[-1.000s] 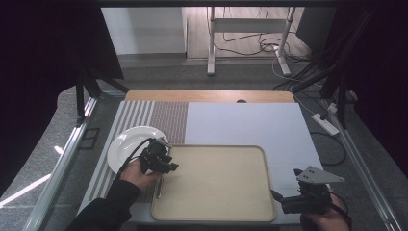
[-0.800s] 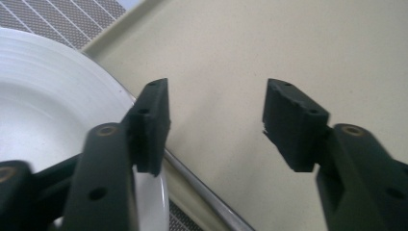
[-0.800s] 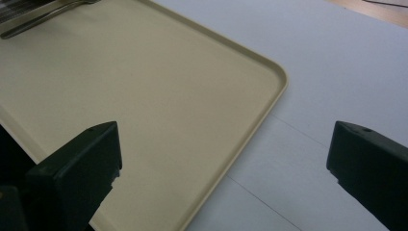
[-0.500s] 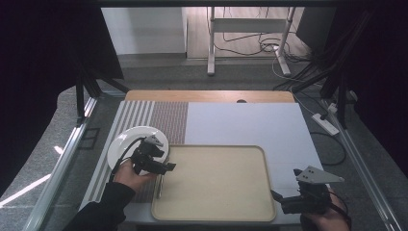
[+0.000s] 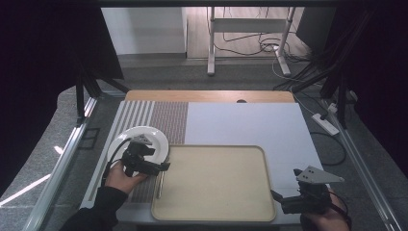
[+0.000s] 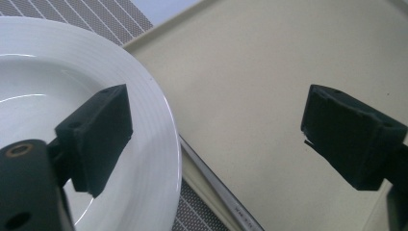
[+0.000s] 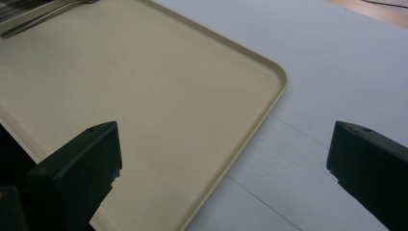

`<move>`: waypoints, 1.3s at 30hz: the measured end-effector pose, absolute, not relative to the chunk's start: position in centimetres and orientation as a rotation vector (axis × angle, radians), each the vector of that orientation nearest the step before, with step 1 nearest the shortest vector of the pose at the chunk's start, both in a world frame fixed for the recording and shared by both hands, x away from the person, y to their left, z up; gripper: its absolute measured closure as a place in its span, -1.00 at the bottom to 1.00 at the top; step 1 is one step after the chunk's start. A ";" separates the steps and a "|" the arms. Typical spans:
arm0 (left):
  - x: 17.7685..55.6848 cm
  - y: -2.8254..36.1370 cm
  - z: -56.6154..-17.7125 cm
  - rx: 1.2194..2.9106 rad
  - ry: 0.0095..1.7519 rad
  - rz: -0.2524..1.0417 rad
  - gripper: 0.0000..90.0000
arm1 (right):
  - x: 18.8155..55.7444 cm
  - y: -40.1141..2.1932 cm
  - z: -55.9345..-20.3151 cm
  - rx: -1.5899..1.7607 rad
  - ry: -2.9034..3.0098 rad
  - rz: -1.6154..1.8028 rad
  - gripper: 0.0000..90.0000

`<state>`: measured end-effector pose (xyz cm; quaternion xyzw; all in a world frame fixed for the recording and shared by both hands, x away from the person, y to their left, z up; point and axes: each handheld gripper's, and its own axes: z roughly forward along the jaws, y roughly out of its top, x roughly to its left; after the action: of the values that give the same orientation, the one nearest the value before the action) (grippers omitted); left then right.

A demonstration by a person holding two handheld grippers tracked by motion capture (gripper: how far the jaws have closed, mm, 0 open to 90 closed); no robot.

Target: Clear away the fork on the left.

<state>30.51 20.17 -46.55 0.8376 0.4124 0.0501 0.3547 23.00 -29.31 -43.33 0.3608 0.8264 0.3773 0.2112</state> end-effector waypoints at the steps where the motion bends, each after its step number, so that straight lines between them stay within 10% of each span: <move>1: 30.4 20.3 -46.5 2.157 1.067 0.133 -0.78 | 23.0 -29.3 -43.3 1.004 2.296 1.048 -1.00; 39: 27.3 23.7 -46.9 2.071 1.145 0.230 -1.00 | 23.0 -29.3 -43.3 1.007 2.293 1.049 -1.00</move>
<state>27.28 23.74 -46.90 0.8083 0.4467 0.0896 0.3729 22.98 -29.31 -43.33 0.3626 0.8254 0.3776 0.2114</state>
